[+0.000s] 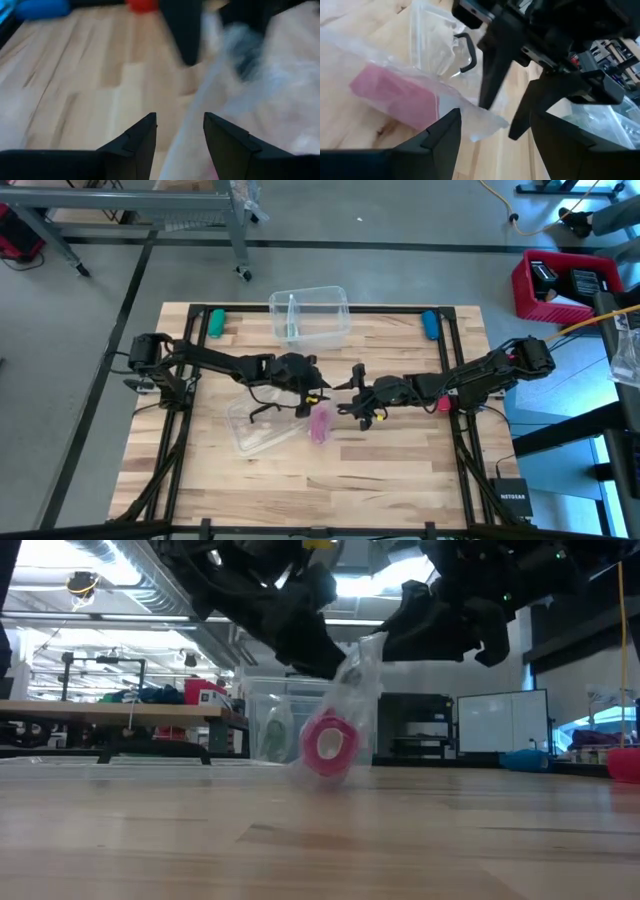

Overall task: Roll bandage
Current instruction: Put the transparent zip bag into the container

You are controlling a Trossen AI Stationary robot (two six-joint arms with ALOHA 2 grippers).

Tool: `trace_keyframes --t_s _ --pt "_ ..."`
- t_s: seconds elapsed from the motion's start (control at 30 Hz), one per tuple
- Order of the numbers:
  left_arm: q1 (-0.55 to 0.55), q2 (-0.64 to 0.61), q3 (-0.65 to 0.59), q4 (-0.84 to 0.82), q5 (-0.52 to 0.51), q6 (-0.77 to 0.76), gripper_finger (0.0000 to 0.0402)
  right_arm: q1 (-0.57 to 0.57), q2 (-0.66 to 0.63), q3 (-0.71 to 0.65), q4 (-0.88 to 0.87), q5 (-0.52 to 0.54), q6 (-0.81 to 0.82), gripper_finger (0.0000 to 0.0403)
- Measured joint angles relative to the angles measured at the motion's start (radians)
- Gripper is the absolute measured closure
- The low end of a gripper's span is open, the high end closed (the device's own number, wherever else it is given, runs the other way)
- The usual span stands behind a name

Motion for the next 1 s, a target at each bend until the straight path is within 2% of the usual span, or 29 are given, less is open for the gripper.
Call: trace_keyframes --t_s 0.17,0.37,1.0 --pt "0.005 0.000 0.000 0.052 0.147 0.076 0.0247 0.000 0.000 0.000 0.050 0.000 -0.008 0.0166" --pt "0.005 0.000 0.000 0.070 0.156 0.135 0.0247 0.000 0.000 0.000 0.118 -0.032 -0.068 0.0166" --pt "-0.012 0.000 -0.002 0.193 0.227 0.121 0.0247 0.001 -0.001 0.000 0.164 -0.023 -0.095 0.0166"
